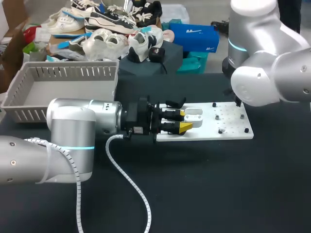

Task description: Pick up each earbud case from the left stands, insert the matching earbuds, close the lid, and place the case in the box.

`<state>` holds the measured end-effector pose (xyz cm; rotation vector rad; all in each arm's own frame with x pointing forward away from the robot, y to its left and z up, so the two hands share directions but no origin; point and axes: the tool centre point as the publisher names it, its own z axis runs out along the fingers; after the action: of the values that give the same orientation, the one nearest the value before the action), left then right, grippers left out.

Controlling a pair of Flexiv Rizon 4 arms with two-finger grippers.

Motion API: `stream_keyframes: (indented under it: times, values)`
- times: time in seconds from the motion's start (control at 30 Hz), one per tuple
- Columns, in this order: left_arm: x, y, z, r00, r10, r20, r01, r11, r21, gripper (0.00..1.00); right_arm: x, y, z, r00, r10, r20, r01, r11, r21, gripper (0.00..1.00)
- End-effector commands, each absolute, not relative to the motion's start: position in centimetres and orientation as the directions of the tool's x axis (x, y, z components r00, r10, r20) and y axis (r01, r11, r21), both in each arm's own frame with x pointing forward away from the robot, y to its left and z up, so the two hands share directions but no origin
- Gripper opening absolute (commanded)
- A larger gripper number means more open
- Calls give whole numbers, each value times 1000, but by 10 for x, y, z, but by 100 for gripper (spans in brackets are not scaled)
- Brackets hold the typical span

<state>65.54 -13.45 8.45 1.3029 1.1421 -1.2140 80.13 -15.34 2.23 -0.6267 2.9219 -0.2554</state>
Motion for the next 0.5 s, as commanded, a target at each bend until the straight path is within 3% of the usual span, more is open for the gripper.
stream_keyframes:
  times: [0.03,0.5]
  values:
    - [655,-135,84,59,13,-998,996,-73,58,0,802,-152,27,-904,-415,-103,-391,900,-194,0]
    - [655,-135,84,59,13,-998,996,-73,58,0,758,-141,100,-890,-421,-174,-368,889,-271,0]
